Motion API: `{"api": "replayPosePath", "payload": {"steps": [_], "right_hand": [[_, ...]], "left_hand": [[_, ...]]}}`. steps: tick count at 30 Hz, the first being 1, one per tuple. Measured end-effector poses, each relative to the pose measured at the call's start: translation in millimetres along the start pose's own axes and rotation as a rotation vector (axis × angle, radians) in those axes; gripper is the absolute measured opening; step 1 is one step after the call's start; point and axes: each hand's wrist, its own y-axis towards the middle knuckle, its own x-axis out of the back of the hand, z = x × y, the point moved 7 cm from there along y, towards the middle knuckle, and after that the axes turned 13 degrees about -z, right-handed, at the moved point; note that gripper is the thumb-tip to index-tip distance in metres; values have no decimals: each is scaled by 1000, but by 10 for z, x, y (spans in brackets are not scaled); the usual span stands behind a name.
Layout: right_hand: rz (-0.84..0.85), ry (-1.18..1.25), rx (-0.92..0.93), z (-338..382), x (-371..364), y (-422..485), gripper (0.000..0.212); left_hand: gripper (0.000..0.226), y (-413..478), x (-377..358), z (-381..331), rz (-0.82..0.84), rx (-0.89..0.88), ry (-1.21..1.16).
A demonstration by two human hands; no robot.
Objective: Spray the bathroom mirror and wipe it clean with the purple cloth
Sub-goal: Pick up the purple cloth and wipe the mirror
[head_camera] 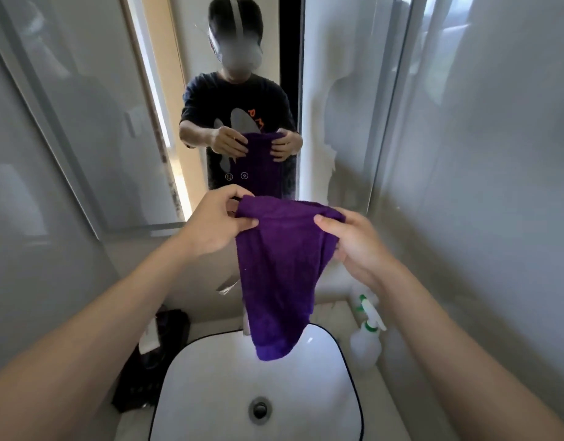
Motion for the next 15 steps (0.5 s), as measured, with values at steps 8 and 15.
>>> {"api": "replayPosePath", "payload": {"steps": [8, 15], "right_hand": [[27, -51, -21, -366, 233, -10, 16], [-299, -435, 224, -611, 649, 367, 37]], "left_hand": [[44, 19, -687, 480, -49, 121, -41], [48, 153, -1350, 650, -47, 112, 123]]}}
